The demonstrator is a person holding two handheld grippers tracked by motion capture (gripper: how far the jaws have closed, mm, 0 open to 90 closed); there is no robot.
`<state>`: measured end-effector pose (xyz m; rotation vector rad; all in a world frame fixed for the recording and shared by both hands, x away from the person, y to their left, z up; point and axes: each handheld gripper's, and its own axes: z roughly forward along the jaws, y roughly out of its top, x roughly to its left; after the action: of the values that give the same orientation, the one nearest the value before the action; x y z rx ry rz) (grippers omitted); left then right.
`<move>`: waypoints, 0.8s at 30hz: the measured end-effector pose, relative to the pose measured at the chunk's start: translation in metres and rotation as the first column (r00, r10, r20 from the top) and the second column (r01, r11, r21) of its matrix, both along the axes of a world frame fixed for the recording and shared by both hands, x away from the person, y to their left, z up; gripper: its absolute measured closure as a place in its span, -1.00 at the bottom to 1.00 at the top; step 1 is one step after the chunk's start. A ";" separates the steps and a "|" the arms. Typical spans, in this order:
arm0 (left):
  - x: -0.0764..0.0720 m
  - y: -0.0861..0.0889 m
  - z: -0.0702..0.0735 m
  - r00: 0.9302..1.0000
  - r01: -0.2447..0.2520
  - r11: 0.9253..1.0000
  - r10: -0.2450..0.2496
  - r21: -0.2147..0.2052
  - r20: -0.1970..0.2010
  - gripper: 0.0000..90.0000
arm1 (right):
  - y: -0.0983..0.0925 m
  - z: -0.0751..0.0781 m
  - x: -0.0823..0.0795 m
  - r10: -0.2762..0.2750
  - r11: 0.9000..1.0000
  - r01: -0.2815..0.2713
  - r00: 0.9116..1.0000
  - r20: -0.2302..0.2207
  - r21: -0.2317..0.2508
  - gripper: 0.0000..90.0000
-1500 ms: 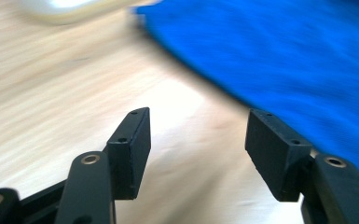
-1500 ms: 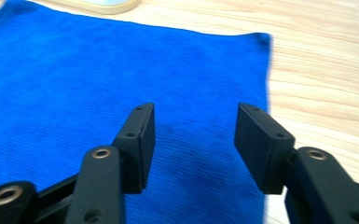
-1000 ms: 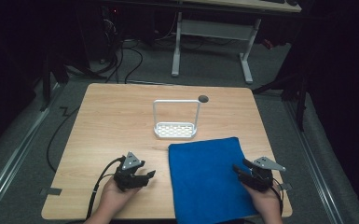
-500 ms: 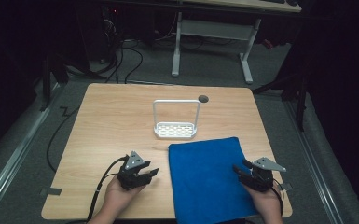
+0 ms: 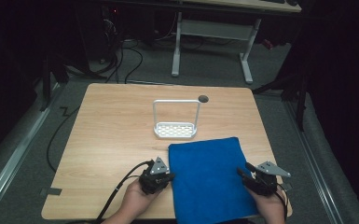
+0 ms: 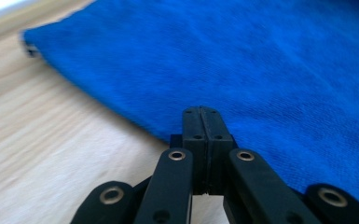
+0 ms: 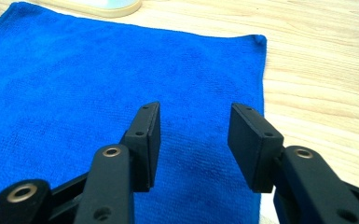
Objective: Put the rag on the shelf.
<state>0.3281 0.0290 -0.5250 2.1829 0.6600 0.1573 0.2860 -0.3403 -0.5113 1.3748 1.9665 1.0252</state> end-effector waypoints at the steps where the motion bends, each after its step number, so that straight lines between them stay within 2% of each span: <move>1: -0.001 -0.003 -0.001 1.000 0.013 1.000 -0.013 0.017 0.003 1.00 | 0.000 0.000 -0.001 -0.001 1.000 0.001 1.000 0.000 0.000 0.25; 3: -0.002 -0.007 -0.004 0.999 0.033 0.999 -0.033 0.034 -0.005 1.00 | -0.001 0.000 -0.002 -0.005 1.000 0.005 1.000 -0.002 0.000 0.28; 7: -0.001 -0.006 -0.004 0.999 0.040 0.999 -0.040 0.035 -0.001 1.00 | -0.003 0.000 -0.003 -0.011 1.000 0.011 1.000 -0.003 0.005 0.36; 12: -0.001 0.004 -0.005 0.999 0.037 0.999 -0.037 0.026 -0.008 1.00 | -0.003 0.001 -0.001 -0.005 1.000 0.005 1.000 0.000 0.002 0.48; 16: 0.000 0.020 -0.005 1.000 0.000 1.000 0.000 0.019 -0.011 1.00 | 0.000 0.002 0.005 0.003 1.000 -0.003 1.000 0.000 0.004 0.68; 19: 0.002 0.033 -0.005 0.999 -0.031 0.999 0.032 0.018 -0.019 1.00 | 0.004 0.002 0.012 0.030 1.000 -0.030 0.999 -0.017 0.004 0.88; 21: 0.002 0.042 -0.006 0.998 -0.056 0.998 0.056 0.013 -0.024 1.00 | 0.008 0.000 0.018 0.049 0.999 -0.049 0.998 -0.040 0.012 0.97; 24: 0.003 0.053 -0.006 0.996 -0.084 0.996 0.084 0.004 -0.032 1.00 | 0.017 -0.004 0.028 0.085 0.996 -0.087 0.993 -0.076 -0.012 1.00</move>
<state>0.3313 0.0817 -0.5311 2.1655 0.7707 0.1672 0.3140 -0.3231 -0.5156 1.3492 2.1010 1.0074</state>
